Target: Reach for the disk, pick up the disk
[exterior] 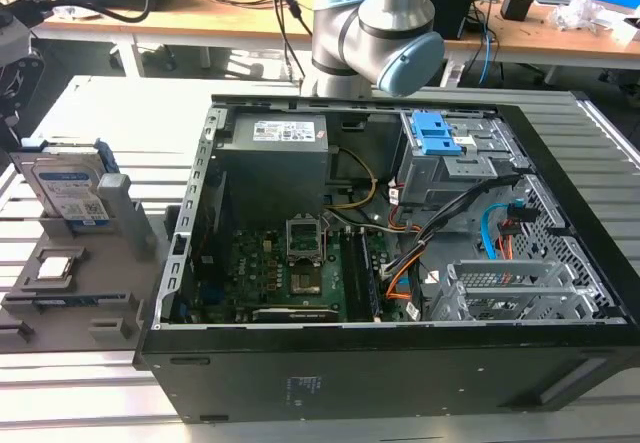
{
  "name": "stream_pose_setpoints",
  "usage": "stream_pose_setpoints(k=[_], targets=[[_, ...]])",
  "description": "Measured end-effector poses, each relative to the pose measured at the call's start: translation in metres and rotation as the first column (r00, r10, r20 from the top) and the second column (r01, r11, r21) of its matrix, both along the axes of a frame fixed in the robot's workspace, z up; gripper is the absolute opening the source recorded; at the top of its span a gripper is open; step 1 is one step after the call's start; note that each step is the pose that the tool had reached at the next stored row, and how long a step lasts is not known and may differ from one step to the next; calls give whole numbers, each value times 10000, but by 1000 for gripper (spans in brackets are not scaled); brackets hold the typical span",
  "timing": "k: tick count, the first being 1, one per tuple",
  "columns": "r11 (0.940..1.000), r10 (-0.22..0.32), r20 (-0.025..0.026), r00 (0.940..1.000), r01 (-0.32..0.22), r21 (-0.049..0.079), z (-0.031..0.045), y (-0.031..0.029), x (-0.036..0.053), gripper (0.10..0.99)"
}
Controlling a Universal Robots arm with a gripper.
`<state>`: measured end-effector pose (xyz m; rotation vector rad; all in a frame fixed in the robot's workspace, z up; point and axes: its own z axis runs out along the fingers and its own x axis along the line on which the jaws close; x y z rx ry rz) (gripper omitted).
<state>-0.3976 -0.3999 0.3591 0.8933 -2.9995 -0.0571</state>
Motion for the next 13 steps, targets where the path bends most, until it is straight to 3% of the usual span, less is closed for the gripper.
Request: stream_pose_setpoints(k=[6, 9, 13], targets=[[9958, 913, 0, 9958, -913, 0, 0, 0, 0, 106], [9912, 1324, 0, 9912, -1324, 0, 0, 0, 0, 106], [9802, 1981, 1, 9802, -1981, 0, 0, 0, 0, 106]])
